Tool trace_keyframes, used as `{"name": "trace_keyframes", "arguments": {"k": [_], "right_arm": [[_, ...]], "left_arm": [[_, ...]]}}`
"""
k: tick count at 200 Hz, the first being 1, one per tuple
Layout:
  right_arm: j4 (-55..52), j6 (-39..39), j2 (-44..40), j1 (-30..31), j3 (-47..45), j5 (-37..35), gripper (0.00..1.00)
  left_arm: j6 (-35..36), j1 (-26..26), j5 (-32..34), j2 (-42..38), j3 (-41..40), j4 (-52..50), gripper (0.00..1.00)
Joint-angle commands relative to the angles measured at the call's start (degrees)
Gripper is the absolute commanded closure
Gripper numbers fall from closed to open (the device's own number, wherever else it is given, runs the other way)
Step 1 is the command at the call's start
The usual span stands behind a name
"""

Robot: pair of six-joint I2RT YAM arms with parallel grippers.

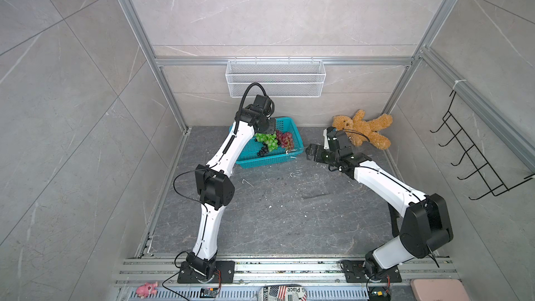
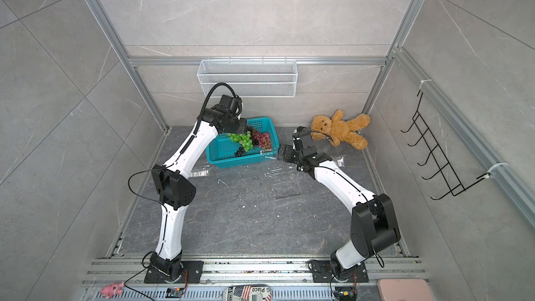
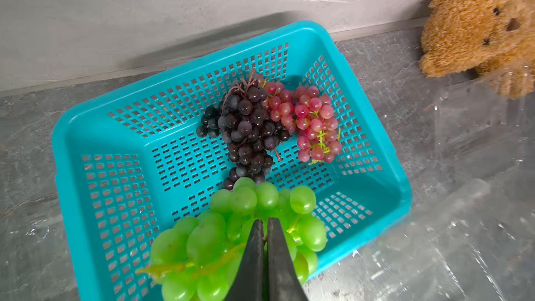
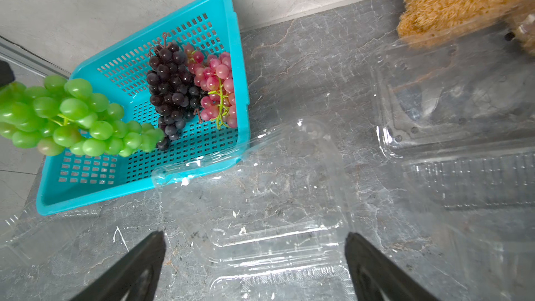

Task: Pack grapes into containers
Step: Pick up the grape from the basket.

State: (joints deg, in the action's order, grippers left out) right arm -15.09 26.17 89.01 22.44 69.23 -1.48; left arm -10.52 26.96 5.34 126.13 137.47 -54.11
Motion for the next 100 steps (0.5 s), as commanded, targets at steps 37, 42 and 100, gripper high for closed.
{"name": "trace_keyframes", "arguments": {"k": [37, 42, 100], "right_arm": [[-2.7, 0.6, -4.4, 0.2, 0.0, -0.3, 0.01], [-2.9, 0.6, -4.7, 0.1, -0.1, -0.5, 0.01], [-4.4, 1.0, -9.3, -2.5, -4.3, 0.5, 0.01]], "left_arm": [[-4.4, 0.0, -6.0, -8.6, 2.2, -2.1, 1.00], [-4.9, 0.1, -6.7, -9.0, 2.1, -2.1, 1.00], [-7.5, 4.7, -8.8, -14.6, 0.4, -3.4, 1.00]]}}
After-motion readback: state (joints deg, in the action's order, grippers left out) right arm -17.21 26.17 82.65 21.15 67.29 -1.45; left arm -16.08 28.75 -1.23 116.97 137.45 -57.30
